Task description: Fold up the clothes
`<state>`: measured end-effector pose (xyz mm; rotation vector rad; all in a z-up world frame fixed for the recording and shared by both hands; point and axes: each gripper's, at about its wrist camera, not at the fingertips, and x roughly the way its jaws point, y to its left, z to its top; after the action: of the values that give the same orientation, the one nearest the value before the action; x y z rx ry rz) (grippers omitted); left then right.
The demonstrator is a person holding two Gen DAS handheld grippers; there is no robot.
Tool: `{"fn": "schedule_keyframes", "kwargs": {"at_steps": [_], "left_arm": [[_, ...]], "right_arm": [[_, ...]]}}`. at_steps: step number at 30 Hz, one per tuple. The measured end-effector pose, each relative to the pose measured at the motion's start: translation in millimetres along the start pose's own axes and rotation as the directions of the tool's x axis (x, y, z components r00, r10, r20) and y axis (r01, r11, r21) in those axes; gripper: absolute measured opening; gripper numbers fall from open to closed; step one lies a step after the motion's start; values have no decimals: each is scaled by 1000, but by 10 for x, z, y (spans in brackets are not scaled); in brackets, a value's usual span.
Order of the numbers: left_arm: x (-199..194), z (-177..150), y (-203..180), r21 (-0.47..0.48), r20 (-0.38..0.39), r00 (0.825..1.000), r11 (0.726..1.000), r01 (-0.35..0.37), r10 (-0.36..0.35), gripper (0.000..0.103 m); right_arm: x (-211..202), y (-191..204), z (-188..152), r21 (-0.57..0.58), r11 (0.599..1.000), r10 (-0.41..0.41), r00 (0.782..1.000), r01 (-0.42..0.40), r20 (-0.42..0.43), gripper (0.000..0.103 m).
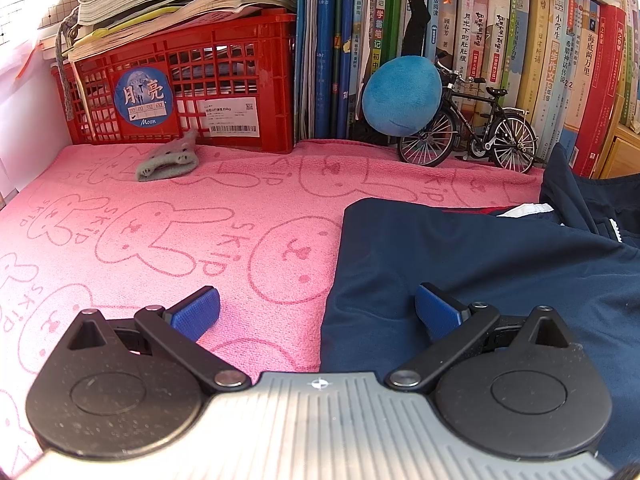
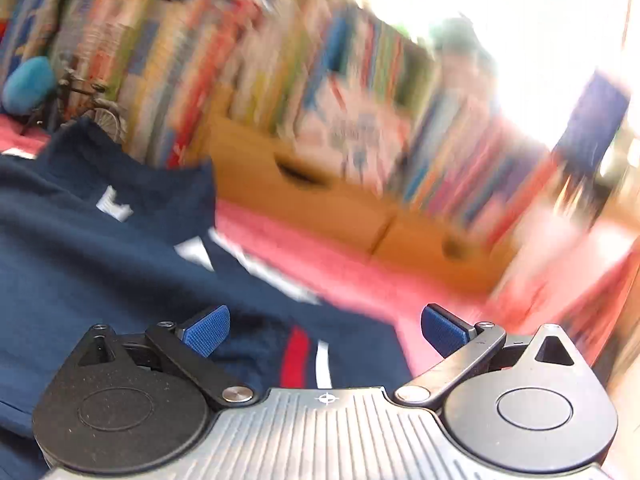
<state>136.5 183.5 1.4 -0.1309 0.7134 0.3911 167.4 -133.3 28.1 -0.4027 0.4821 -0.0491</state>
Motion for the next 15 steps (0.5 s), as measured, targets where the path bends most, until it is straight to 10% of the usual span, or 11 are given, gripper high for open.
{"fn": "schedule_keyframes", "kwargs": {"at_steps": [4, 9, 15], "left_arm": [[2, 1, 9, -2, 0, 1000, 1000, 2, -2, 103], [-17, 5, 19, 2, 9, 1000, 1000, -29, 29, 103], [-45, 184, 223, 236, 129, 913, 882, -408, 387, 94]], "right_arm": [[-1, 85, 34, 104, 957, 279, 958, -272, -64, 103], [-1, 176, 64, 233, 809, 572, 815, -540, -96, 103], [17, 3, -36, 221, 871, 467, 879, -439, -97, 103]]}}
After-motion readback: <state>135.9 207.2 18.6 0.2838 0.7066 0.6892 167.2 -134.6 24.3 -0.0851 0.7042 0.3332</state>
